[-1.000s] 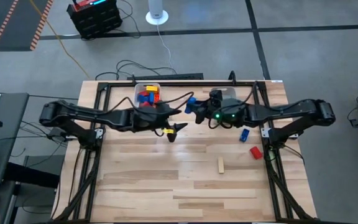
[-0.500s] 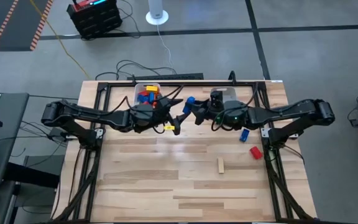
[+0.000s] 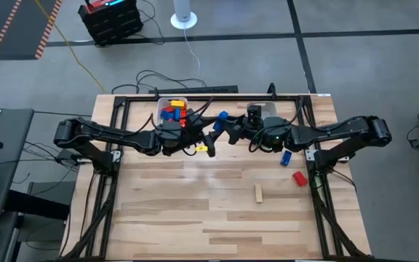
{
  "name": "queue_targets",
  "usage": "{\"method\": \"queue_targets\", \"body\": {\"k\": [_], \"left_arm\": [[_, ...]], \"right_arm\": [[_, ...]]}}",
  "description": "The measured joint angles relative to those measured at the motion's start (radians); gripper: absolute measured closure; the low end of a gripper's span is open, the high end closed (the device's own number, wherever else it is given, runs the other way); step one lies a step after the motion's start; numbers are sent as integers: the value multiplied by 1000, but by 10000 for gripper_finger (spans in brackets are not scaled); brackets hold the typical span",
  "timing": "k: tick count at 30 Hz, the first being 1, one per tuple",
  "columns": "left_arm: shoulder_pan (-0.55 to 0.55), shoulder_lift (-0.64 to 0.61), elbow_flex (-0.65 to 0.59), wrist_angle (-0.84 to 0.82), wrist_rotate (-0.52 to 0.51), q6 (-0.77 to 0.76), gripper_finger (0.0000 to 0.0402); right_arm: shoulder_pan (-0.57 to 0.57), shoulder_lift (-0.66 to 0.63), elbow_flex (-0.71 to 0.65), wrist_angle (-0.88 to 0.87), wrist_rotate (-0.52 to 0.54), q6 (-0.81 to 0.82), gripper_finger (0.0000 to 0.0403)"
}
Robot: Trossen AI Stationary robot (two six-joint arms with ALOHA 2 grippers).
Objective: Sort blocks by size
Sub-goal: Put the blue rectangle game piece into the white bin
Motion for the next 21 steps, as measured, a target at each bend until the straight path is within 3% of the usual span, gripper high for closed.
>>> {"method": "queue_targets", "body": {"k": [5, 8, 10, 15, 21], "left_arm": [[-4, 2, 0, -5, -5, -20, 276], [-1, -2, 0, -13, -18, -60, 291], [0, -4, 0, -18, -22, -108, 323], [31, -52, 0, -173, -35, -220, 322], [107, -198, 0, -576, -34, -251, 322]], "right_arm": [[0, 0, 0, -13, 11, 1, 224], [0, 0, 0, -32, 11, -21, 204], [-7, -11, 0, -63, -16, -25, 185], [-52, -63, -2, -139, -120, -27, 143], [-52, -187, -1, -372, -127, -22, 134]]}}
